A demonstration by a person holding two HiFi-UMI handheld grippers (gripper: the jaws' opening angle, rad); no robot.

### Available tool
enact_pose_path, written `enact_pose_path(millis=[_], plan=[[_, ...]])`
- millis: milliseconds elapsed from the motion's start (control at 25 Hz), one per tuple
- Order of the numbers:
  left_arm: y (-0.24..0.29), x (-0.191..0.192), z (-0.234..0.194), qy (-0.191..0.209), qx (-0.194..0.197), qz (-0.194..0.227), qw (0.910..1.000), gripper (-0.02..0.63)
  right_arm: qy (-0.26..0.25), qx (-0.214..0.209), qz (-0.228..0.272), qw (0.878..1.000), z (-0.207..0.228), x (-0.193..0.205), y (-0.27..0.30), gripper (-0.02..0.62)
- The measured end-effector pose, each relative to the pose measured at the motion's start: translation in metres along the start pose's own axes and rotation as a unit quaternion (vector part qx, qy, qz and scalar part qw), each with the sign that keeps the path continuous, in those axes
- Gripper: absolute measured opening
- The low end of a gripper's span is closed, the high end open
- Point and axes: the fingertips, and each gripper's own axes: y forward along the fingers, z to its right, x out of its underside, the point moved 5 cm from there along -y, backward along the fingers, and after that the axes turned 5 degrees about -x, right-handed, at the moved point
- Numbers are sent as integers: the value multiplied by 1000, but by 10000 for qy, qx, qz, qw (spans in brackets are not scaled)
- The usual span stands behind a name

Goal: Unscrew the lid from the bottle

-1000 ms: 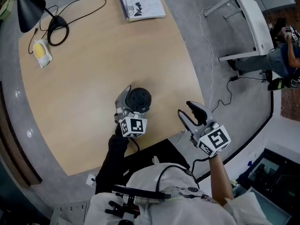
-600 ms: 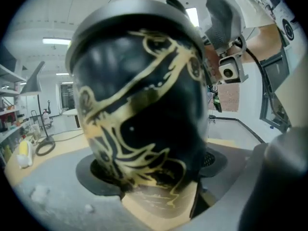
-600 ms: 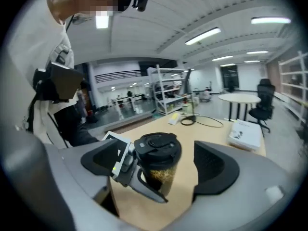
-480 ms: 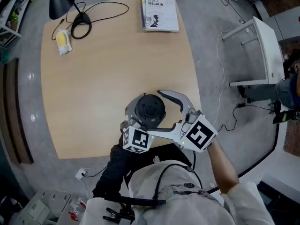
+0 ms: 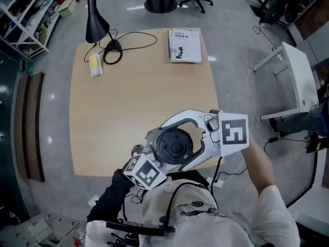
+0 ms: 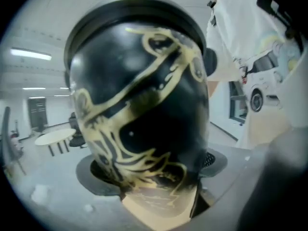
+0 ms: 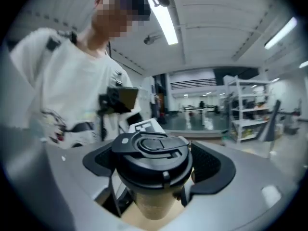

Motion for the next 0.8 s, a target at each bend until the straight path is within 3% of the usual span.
enact_pose_path(millis=[80, 120, 200, 240, 320, 400, 480, 520, 560, 640, 680, 800], plan=[[-6, -21, 19, 3, 826, 184, 9964, 442, 175, -1043, 281, 9940, -10, -19, -1, 463], [-10, -29, 26, -61, 1074, 289, 9938, 442, 362, -1288, 323, 9905, -14, -25, 0, 463], [-17, -40, 29, -189, 1157, 445, 9921, 442, 652, -1137, 126, 9913, -19, -30, 2, 483], [-20, -42, 26, -213, 1035, 472, 9933, 442, 704, -762, 103, 9945, -20, -32, -1, 528], [-28, -40, 15, -186, 603, 381, 9973, 443, 812, 563, 742, 9923, -23, -45, -15, 582], [-34, -32, 2, -74, -54, 107, 9999, 443, 909, 2245, 1172, 9631, -25, -53, -28, 588], [-36, -25, -10, 124, -916, -239, 9954, 445, 868, 3653, 931, 9222, -24, -50, -24, 584], [-37, -23, -16, 192, -1328, -383, 9902, 445, 806, 4066, 699, 9074, -21, -48, -16, 578], [-38, -22, -19, 206, -1649, -475, 9849, 444, 756, 4243, 455, 9012, -18, -45, -4, 577], [-37, -22, -20, 131, -1905, -492, 9804, 443, 602, 4107, 133, 9097, -13, -43, 15, 536], [-37, -23, -18, 96, -1865, -446, 9814, 444, 439, 3911, 28, 9193, -12, -45, 21, 454], [-40, -26, -6, 224, -1338, -251, 9904, 443, -30, 3090, -484, 9498, -19, -50, 27, 442]])
